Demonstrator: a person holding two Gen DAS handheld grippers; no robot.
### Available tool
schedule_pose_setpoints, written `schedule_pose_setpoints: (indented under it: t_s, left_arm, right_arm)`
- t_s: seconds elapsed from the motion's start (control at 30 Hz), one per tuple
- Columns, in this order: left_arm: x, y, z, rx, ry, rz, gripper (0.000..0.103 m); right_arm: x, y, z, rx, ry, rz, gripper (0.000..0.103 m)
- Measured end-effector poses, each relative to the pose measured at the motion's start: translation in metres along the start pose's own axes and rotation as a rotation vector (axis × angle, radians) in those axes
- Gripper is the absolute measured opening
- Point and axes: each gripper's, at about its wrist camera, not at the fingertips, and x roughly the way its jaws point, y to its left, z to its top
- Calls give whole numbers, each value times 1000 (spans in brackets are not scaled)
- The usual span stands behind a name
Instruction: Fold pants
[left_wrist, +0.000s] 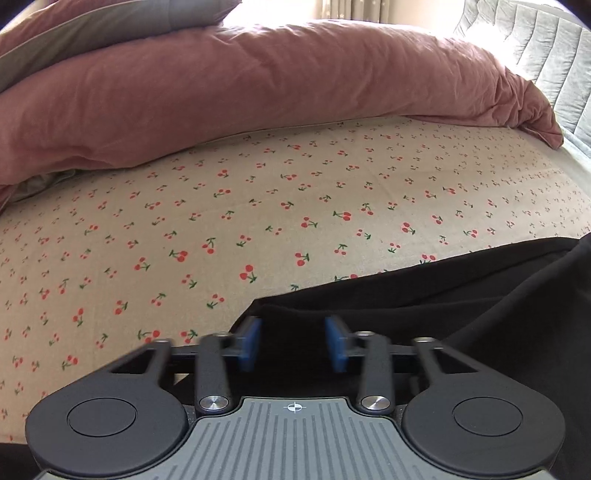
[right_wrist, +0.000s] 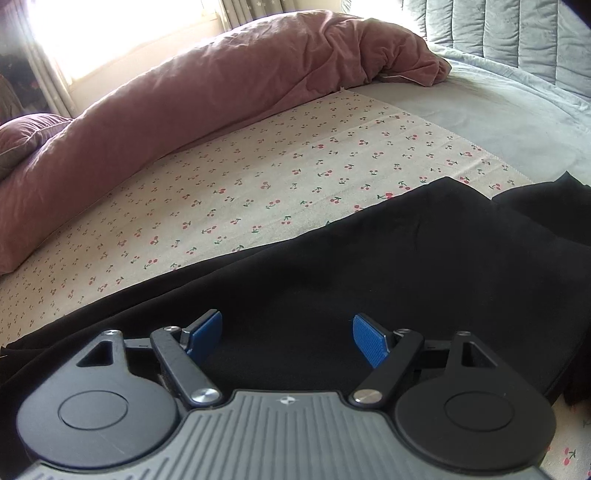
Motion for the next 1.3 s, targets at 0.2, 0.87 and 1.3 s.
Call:
schedule_pose_setpoints:
  t_s: [0.2,0.87,1.3]
  left_arm:
    - [2,9,6,-105,-71,-16,0]
    - [19,13,-8,-45,-51,7,15]
    - [15,27,-7,-181,-134,79,3]
  right_arm:
    - [20,-10,-2,6,69,-82,78]
    - [13,-2,-2,-38,42,-82,78]
    - [28,-17,-2,-29,51,-210,77]
